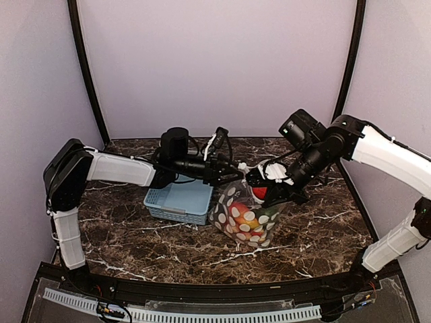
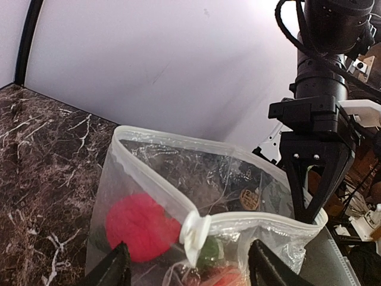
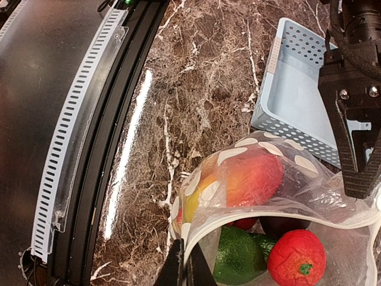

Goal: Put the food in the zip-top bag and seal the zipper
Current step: Hold the zipper food storage bag at the center of the board.

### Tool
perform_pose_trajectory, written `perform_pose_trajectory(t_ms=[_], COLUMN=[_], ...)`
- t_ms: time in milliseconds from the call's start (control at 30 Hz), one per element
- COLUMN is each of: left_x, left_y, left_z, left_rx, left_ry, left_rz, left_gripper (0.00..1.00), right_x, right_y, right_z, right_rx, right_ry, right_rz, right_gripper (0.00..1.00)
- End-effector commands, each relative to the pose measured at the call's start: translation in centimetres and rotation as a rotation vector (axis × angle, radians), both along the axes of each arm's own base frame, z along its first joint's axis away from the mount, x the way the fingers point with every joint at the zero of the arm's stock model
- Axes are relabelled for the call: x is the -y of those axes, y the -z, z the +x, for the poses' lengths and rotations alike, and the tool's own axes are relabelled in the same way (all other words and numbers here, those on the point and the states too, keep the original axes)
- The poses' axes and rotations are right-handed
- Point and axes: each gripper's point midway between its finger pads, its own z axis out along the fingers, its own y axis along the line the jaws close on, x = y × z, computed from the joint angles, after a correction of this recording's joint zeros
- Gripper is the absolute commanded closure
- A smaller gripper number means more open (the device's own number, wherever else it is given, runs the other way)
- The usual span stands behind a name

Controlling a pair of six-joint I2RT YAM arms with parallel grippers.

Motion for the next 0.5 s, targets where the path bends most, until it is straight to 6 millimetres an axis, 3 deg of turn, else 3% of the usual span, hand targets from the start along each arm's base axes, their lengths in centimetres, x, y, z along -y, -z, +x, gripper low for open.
perform_pose_trajectory(t_ms=[0, 233, 467], left_x=[0.6, 1.0, 0.7], left_y=[-1.4, -1.2, -2.5], left_z=[-0.4, -0.3, -0.4], left_rx=[0.025, 0.03, 0.034], left_ry=[0.085, 0.119, 0.124], left_rz=[-0.057, -0.067, -0.098], left_gripper=[0.38, 0.68, 0.82], right_x=[-0.2, -0.4, -0.3], right_y=[-0.4, -0.1, -0.7], right_z=[-0.1, 0.2, 0.6], right_rx=[-0.008, -0.012, 0.004], right_ry=[0.005, 0.016, 0.041], right_rz=[0.01, -0.004, -0.006], right_gripper=[0.97, 0.97, 0.97])
